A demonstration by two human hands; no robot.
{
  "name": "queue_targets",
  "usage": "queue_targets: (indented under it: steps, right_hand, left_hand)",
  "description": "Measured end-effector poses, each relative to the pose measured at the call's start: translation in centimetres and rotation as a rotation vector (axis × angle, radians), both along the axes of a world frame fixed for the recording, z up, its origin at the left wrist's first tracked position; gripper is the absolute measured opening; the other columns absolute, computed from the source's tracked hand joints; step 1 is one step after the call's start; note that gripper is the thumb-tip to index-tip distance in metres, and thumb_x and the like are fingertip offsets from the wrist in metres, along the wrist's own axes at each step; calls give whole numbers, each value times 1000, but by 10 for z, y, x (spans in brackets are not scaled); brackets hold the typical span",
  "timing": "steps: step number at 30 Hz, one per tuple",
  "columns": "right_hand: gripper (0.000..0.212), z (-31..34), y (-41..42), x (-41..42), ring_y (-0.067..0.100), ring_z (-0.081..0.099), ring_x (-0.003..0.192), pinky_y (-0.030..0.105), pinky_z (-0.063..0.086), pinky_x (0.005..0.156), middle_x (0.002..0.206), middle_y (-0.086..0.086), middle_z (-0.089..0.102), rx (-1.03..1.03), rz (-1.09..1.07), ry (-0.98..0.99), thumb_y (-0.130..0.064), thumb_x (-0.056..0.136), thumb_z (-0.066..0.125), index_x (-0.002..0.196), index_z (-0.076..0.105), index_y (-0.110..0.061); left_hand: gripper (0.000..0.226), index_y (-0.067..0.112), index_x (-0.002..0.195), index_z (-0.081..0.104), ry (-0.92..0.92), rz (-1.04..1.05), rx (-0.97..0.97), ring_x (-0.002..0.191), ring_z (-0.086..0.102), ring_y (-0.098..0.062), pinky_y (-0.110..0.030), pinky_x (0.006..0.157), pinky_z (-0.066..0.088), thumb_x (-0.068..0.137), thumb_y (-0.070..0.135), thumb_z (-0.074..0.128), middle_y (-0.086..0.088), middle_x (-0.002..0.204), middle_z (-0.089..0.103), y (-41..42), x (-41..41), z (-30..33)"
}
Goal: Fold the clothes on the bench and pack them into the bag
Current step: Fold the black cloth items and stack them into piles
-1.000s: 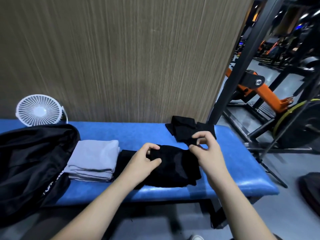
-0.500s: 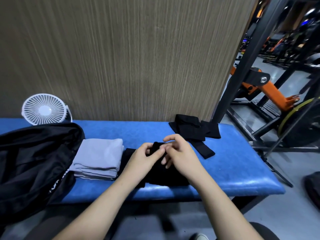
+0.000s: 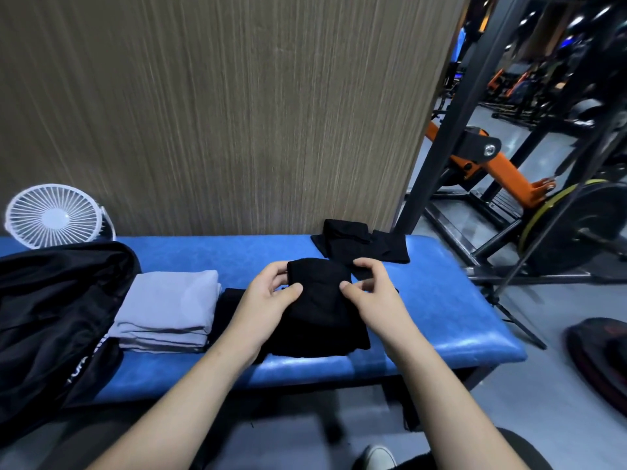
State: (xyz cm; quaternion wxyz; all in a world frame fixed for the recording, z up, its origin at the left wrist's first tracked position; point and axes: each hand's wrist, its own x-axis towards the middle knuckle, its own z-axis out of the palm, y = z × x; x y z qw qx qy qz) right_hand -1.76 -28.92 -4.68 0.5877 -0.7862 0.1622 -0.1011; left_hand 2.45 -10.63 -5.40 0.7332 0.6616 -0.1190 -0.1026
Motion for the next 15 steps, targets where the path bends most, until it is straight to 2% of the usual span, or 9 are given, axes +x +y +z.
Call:
queue_targets:
  steps: [2, 4, 6, 9, 10, 12, 13, 15]
  right_hand:
    - [42, 1, -7, -3, 17, 66, 82, 27, 53, 70, 95, 13, 63, 188, 12, -39, -15, 89, 70, 121, 53, -37]
    - [47, 1, -14, -6, 29, 71, 87, 37, 58, 72, 102, 19, 66, 274, 12, -73, -4, 86, 70, 119, 56, -34]
    - [46, -1, -21, -8, 33, 70, 89, 43, 60, 77, 100, 20, 64, 213, 2, -63, -2, 84, 71, 114, 57, -33]
    - [36, -9, -23, -6, 18, 60, 79, 29, 54, 72, 96, 7, 59, -57, 9, 32, -9, 83, 73, 109, 57, -28]
    - [34, -13, -22, -5, 17, 59, 81, 29, 52, 74, 103, 5, 59, -164, 23, 79, -15, 84, 73, 110, 55, -27]
    - [40, -19, -19, -3, 21, 60, 91, 35, 51, 84, 116, 6, 53, -372, 55, 186, -28, 87, 70, 121, 50, -27]
    - [45, -20, -19, -4, 23, 61, 96, 37, 51, 88, 118, 6, 53, -436, 61, 235, -34, 88, 67, 127, 46, -27]
    - [51, -19, -19, -5, 23, 62, 100, 35, 50, 85, 115, 7, 59, -418, 69, 288, -39, 91, 63, 135, 41, -28]
  left_hand:
    - [33, 16, 121, 61, 7, -27, -36, 100, 69, -20, -26, 86, 55, 94, -4, 55, -5, 109, 73, -5, -2, 2]
    - [42, 25, 127, 55, -17, -26, 5, 87, 68, -17, -21, 79, 54, 94, 0, 58, -2, 101, 74, -9, -5, 5]
    - [51, 40, 129, 49, -102, 15, 131, 71, 63, -11, -16, 70, 50, 92, 7, 62, 5, 92, 71, -12, -7, 4]
    - [44, 47, 120, 55, -259, 76, 432, 56, 51, -5, -13, 65, 45, 91, 15, 63, 9, 87, 64, -11, -7, -1]
    - [37, 46, 115, 58, -311, 84, 568, 58, 50, -5, -13, 67, 45, 90, 18, 62, 10, 89, 61, -10, -7, -4]
    - [27, 44, 111, 61, -375, 79, 755, 76, 53, -6, -20, 82, 46, 91, 26, 61, 13, 101, 51, -9, -7, -11]
    - [25, 44, 112, 61, -370, 86, 775, 89, 53, -8, -24, 89, 45, 92, 29, 61, 13, 105, 47, -8, -6, -14]
    - [31, 43, 122, 55, -300, 126, 757, 113, 48, -15, -27, 98, 39, 92, 35, 60, 11, 116, 42, -6, -6, -15]
